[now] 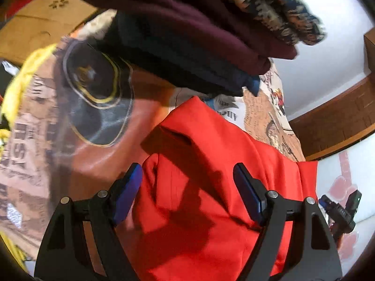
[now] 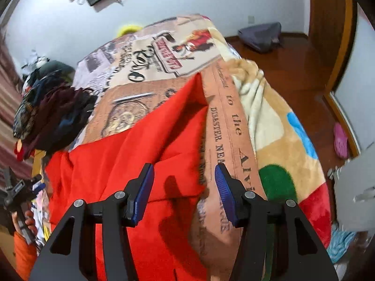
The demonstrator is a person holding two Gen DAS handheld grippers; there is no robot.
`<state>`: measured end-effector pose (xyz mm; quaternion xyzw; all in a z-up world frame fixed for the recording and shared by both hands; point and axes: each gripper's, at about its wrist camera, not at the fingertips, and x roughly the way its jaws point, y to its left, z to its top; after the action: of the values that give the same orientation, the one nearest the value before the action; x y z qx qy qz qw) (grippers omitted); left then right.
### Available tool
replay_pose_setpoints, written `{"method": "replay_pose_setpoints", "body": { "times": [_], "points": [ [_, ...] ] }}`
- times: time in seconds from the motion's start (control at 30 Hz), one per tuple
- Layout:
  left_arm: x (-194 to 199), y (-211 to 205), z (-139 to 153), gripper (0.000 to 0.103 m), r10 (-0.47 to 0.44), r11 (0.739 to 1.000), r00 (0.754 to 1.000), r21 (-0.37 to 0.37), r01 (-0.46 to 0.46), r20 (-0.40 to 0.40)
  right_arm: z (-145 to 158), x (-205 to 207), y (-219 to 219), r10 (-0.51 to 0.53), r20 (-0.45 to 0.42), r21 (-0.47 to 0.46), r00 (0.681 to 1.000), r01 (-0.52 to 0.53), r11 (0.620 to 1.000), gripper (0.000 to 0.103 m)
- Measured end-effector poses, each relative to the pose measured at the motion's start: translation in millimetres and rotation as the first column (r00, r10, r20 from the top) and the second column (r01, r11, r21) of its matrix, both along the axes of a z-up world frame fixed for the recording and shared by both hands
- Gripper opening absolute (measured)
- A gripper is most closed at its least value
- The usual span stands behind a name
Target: Fold large clothes
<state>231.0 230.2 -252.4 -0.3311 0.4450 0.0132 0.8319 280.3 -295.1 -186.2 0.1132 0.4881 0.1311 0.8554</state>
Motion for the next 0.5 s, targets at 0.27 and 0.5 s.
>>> {"method": "replay_pose_setpoints", "body": {
  "times": [0.27,0.5],
  "points": [
    [34,-13,-43,0.079,-0.050,0.996,0.994,0.070,0.057,-0.098,-26,24,0,0.000,-0.084,0.102,0.996,0.009,0.995,0.050],
    [22,-19,-46,0.032,-0.083,0.997,0.996,0.003,0.083,-0.043,-31,34,18,0.033,-0.025,0.125,0.999,-0.030,0.992,0.035]
  ]
}}
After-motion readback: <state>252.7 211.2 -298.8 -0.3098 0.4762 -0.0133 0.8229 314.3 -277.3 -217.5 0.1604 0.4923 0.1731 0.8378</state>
